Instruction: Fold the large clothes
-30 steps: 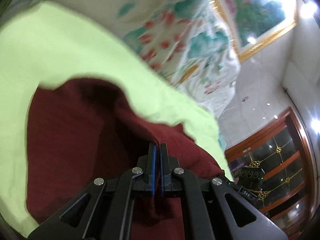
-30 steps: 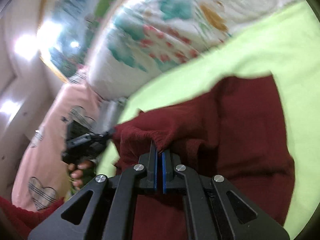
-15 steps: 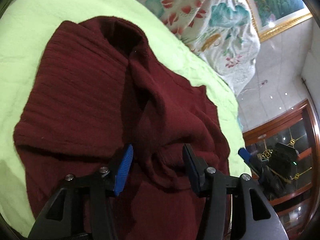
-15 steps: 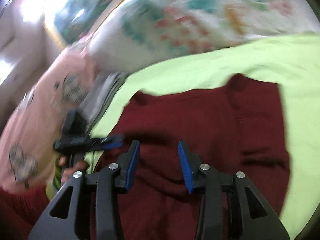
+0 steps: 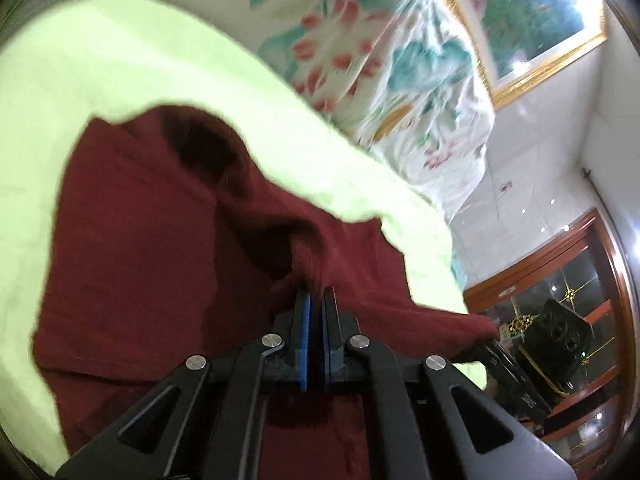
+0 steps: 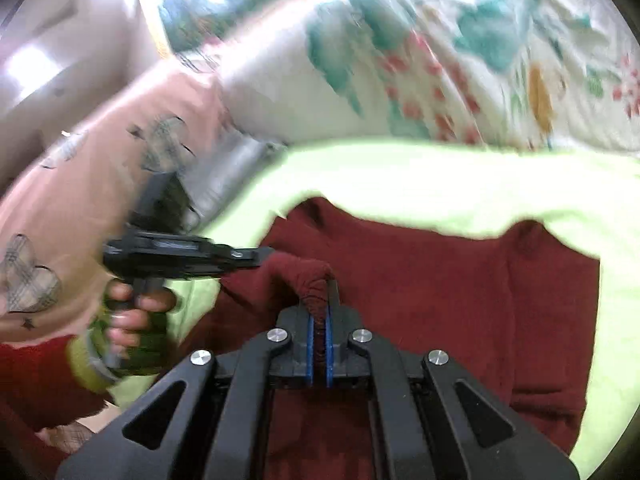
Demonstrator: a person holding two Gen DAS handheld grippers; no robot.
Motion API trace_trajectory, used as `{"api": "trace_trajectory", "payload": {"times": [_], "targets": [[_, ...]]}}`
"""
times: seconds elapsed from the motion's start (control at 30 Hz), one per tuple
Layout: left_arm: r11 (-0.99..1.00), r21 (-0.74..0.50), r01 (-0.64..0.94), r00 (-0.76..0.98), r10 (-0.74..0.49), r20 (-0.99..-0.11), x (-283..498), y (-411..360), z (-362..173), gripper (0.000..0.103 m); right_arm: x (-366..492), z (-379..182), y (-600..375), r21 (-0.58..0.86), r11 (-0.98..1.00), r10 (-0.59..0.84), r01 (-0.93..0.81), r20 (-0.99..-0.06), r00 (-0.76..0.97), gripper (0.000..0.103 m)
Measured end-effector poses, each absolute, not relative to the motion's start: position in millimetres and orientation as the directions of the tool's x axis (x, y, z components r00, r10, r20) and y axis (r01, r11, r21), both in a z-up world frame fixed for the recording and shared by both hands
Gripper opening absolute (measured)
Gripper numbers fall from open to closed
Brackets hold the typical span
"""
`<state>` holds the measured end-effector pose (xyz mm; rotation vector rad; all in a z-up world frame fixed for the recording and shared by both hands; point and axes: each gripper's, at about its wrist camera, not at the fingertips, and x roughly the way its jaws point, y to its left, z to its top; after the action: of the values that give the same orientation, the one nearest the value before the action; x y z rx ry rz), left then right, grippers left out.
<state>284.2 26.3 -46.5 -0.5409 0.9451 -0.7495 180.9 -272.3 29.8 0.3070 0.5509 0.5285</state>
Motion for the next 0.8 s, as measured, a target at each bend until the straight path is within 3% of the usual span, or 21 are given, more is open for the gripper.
{"api": "trace_trajectory", "payload": {"times": [0.07, 0.1, 0.13, 0.2, 0.33, 0.4, 0.47, 0.53, 0.6, 0.67, 0.77, 0.8], "targets": [[0.648, -0.687, 0.329, 0.379, -0.757, -0.533, 280, 35, -52, 0.003, 178, 21, -260, 0.401, 0.812, 0.579, -0.424, -0.475, 0.662, 0.007], [0.658, -0.685, 0.312, 0.369, -0.749, -0.551, 278, 39, -60, 0.002, 175, 7, -251, 0.385, 0.818, 0.575, -0.427, -0.530, 0.623, 0.014], [0.675, -0.681, 0.286, 0.354, -0.734, -0.579, 275, 44, -71, 0.000, 172, -9, -243, 0.380, 0.818, 0.574, -0.432, -0.588, 0.570, 0.029], [0.698, -0.672, 0.246, 0.335, -0.712, -0.617, 268, 54, -89, 0.000, 165, -32, -238, 0.390, 0.820, 0.567, -0.418, -0.650, 0.506, 0.050], [0.728, -0.665, 0.166, 0.329, -0.677, -0.659, 254, 77, -106, 0.000, 141, -40, -275, 0.552, 0.772, 0.624, -0.316, -0.559, 0.546, 0.051], [0.696, -0.693, 0.187, 0.350, -0.707, -0.615, 248, 82, -94, 0.001, 135, -33, -306, 0.620, 0.743, 0.612, -0.251, -0.478, 0.630, 0.051], [0.678, -0.694, 0.240, 0.359, -0.726, -0.586, 244, 72, -75, 0.001, 138, -27, -328, 0.650, 0.739, 0.565, -0.177, -0.453, 0.690, 0.051], [0.658, -0.688, 0.307, 0.338, -0.751, -0.568, 242, 46, -60, 0.013, 151, -27, -343, 0.671, 0.732, 0.531, -0.119, -0.452, 0.717, 0.051], [0.650, -0.673, 0.352, 0.316, -0.759, -0.569, 245, 15, -52, 0.033, 164, -31, -346, 0.703, 0.706, 0.530, -0.079, -0.452, 0.717, 0.051], [0.647, -0.658, 0.385, 0.287, -0.762, -0.581, 249, -12, -55, 0.036, 178, -37, -333, 0.737, 0.670, 0.573, -0.089, -0.437, 0.693, 0.051], [0.791, -0.508, 0.341, 0.335, -0.607, -0.720, 263, -30, -74, 0.033, 190, -56, -324, 0.633, 0.771, 0.444, 0.074, -0.617, 0.649, 0.051], [0.820, -0.479, 0.315, 0.345, -0.569, -0.747, 269, -26, -82, 0.025, 193, -63, -327, 0.580, 0.804, 0.372, 0.133, -0.665, 0.647, 0.051]]}}
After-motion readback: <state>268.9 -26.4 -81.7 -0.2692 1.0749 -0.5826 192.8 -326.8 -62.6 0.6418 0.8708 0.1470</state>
